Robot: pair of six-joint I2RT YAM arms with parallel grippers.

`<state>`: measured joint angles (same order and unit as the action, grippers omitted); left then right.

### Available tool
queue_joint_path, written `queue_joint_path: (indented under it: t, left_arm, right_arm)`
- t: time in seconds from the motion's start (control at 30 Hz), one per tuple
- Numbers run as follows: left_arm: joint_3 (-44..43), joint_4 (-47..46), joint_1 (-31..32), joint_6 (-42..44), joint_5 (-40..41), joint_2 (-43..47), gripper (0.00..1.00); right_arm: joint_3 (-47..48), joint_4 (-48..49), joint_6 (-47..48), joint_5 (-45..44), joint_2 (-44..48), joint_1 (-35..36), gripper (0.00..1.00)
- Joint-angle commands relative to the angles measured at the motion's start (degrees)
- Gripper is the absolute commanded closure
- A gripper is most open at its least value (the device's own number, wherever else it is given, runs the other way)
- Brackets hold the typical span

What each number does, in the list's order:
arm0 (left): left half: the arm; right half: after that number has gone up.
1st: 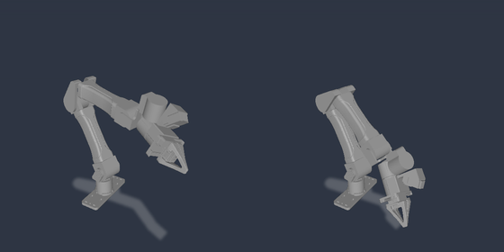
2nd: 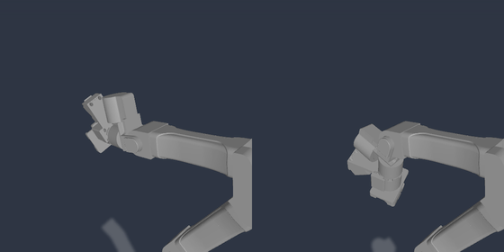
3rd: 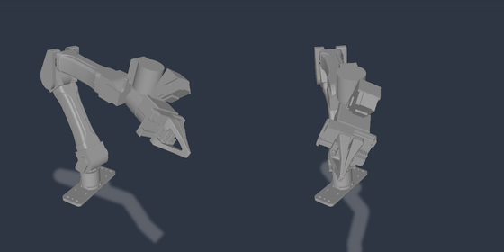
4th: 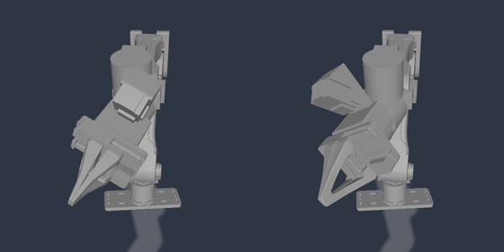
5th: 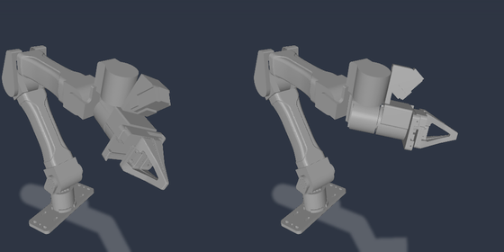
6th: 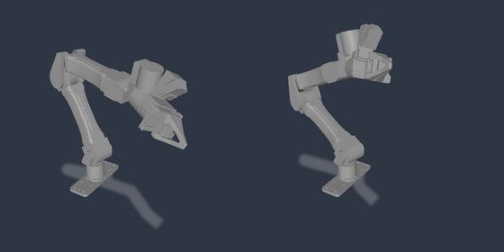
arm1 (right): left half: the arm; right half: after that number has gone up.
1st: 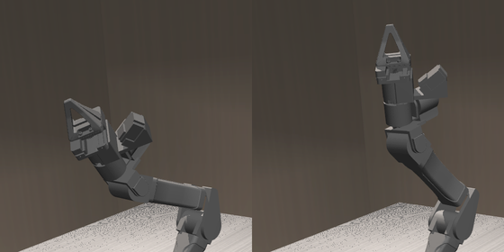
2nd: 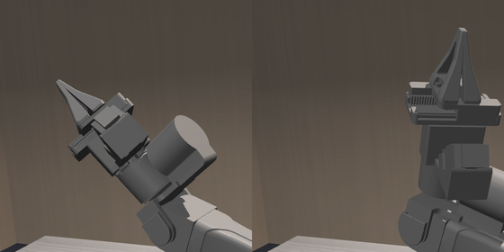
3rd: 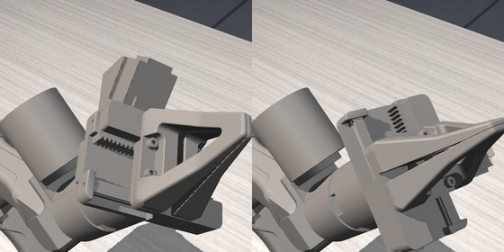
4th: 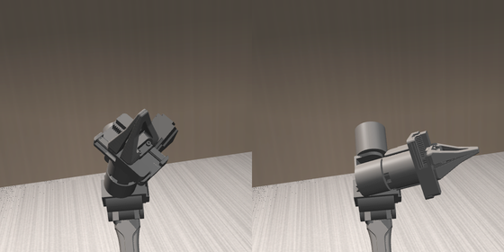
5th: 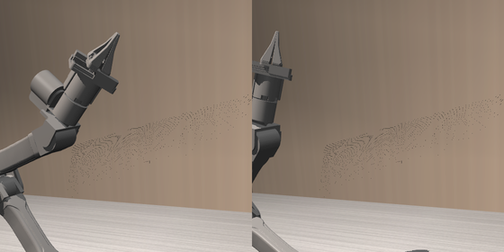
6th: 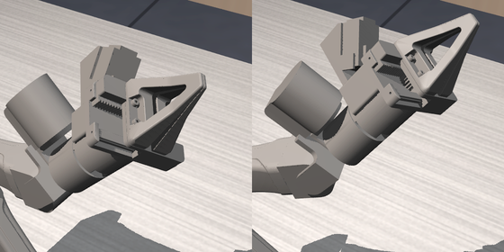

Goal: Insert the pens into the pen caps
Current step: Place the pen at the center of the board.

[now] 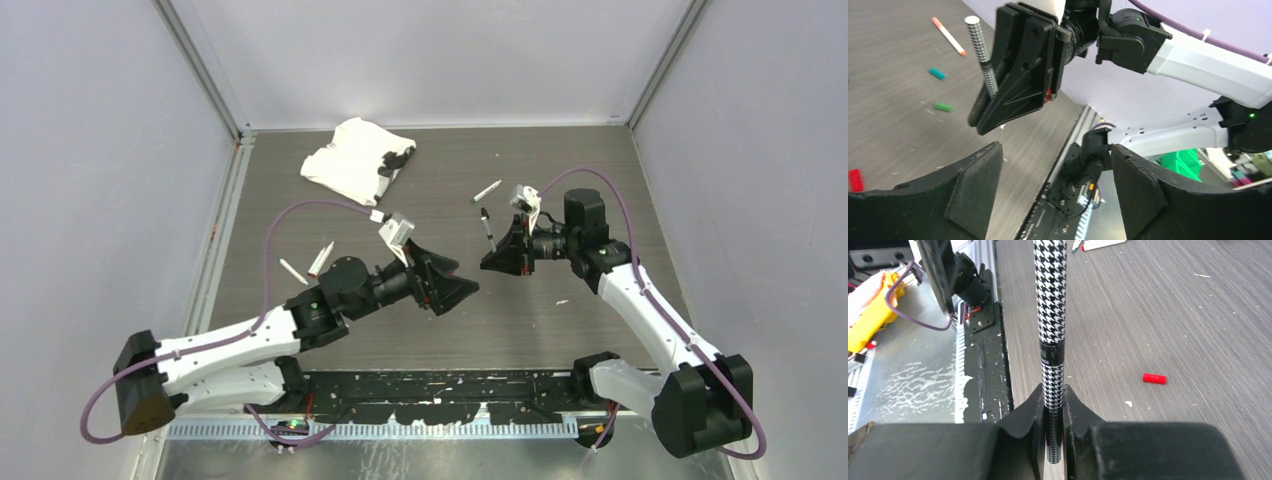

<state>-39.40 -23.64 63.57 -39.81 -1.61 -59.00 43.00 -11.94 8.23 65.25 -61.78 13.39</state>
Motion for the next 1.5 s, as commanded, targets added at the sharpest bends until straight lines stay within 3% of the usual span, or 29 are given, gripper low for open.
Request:
queue_joint_path:
  t: [0.0, 0.1, 0.27, 0.43, 0.57, 0.83, 0.97, 1.2, 1.47]
  left_arm:
    - [-2.04, 12.83, -1.94, 14.41, 0.38, 6.19, 0.16]
    - [-6.47, 21.73, -4.17, 22.21, 0.21, 7.09, 0.1]
    - [-17.54, 38.26, -9.25, 32.73, -1.38, 2.76, 0.09]
    - [-20.9, 44.51, -10.22, 37.64, 0.57, -1.57, 0.09]
    - [-19.2, 45.96, -10.16, 42.07, 3.34, -2.51, 0.1]
    - [-15.74, 46.57, -10.13, 47.92, 11.65, 2.51, 0.11]
    - [-15.52, 46.54, -10.14, 48.32, 11.8, 2.64, 0.11]
    - [-15.71, 46.97, -10.13, 48.6, 10.57, 1.43, 0.12]
    - [-15.53, 46.79, -10.13, 48.63, 9.46, 1.65, 0.13]
  right_arm:
    - [2.8, -3.7, 5.05, -3.65, 1.43, -1.04, 0.99]
    - [2.65, -3.34, 4.09, -8.5, 0.97, -2.2, 0.99]
    - [1.63, 3.42, -5.43, -23.92, -1.04, -3.46, 0.94]
    - [4.34, 6.76, -16.67, -46.63, -8.56, -3.54, 0.91]
    - [12.51, 1.76, -20.71, -55.85, -19.04, -3.53, 0.91]
    - [26.79, -4.66, -24.72, -61.62, -38.9, -3.84, 0.89]
    - [32.29, -7.13, -26.12, -60.95, -46.14, -4.59, 0.87]
    - [37.58, -8.81, -27.19, -60.01, -53.05, -6.11, 0.84]
    - [37.3, -9.21, -27.01, -58.89, -54.47, -8.5, 0.79]
